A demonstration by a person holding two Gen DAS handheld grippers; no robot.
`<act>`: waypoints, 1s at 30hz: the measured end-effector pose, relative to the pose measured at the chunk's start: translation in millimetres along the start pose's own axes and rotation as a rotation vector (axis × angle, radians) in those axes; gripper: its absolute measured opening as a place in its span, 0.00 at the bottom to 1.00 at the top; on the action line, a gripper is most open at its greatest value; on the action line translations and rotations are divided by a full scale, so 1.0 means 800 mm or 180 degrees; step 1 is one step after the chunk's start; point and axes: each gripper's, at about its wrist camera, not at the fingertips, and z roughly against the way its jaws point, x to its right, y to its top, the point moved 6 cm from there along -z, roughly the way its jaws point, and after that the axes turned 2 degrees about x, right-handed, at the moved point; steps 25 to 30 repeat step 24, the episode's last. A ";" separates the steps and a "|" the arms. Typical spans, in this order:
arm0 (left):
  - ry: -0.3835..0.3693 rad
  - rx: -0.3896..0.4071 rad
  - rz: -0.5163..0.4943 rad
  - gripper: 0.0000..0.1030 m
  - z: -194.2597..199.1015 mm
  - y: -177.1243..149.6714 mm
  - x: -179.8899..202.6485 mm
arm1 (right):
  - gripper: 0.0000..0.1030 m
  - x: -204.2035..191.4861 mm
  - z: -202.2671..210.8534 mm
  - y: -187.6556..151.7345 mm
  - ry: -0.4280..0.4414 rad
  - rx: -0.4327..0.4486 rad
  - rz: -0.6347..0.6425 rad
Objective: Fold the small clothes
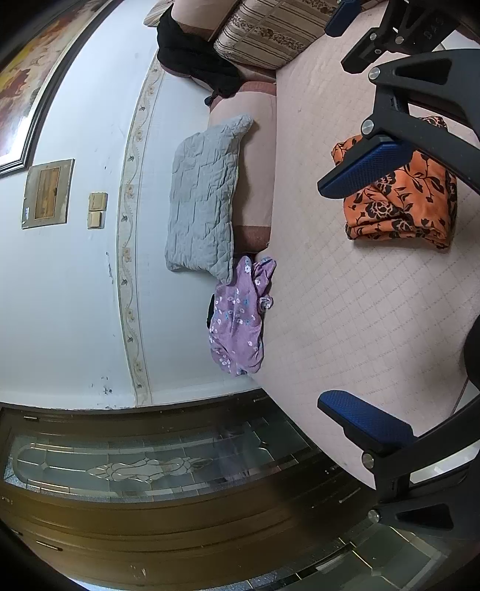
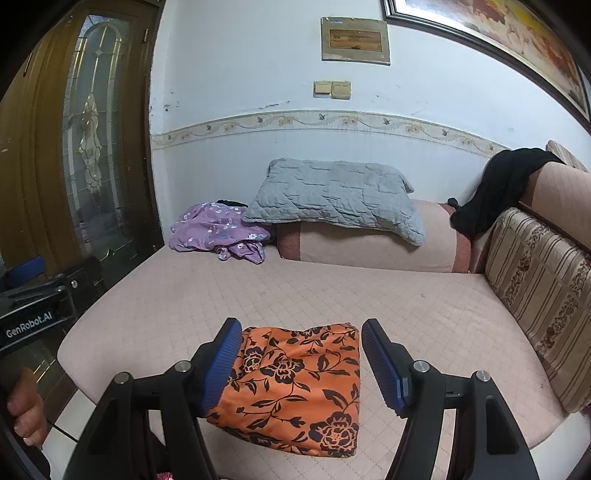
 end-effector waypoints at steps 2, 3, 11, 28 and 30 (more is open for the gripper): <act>0.0007 0.0000 -0.0019 1.00 -0.005 0.002 0.005 | 0.69 0.003 -0.007 0.000 0.0005 -0.0025 -0.0018; 0.0012 -0.0001 -0.0028 1.00 -0.007 0.003 0.007 | 0.69 0.005 -0.012 0.000 0.0008 -0.0040 -0.0024; 0.0016 -0.0098 -0.0073 1.00 -0.040 0.006 0.023 | 0.69 0.012 -0.045 0.003 0.0041 -0.0120 -0.0062; -0.0026 -0.0270 -0.0072 1.00 -0.123 0.011 0.041 | 0.69 0.031 -0.127 0.007 0.0139 -0.0285 -0.0135; -0.0026 -0.0270 -0.0072 1.00 -0.123 0.011 0.041 | 0.69 0.031 -0.127 0.007 0.0139 -0.0285 -0.0135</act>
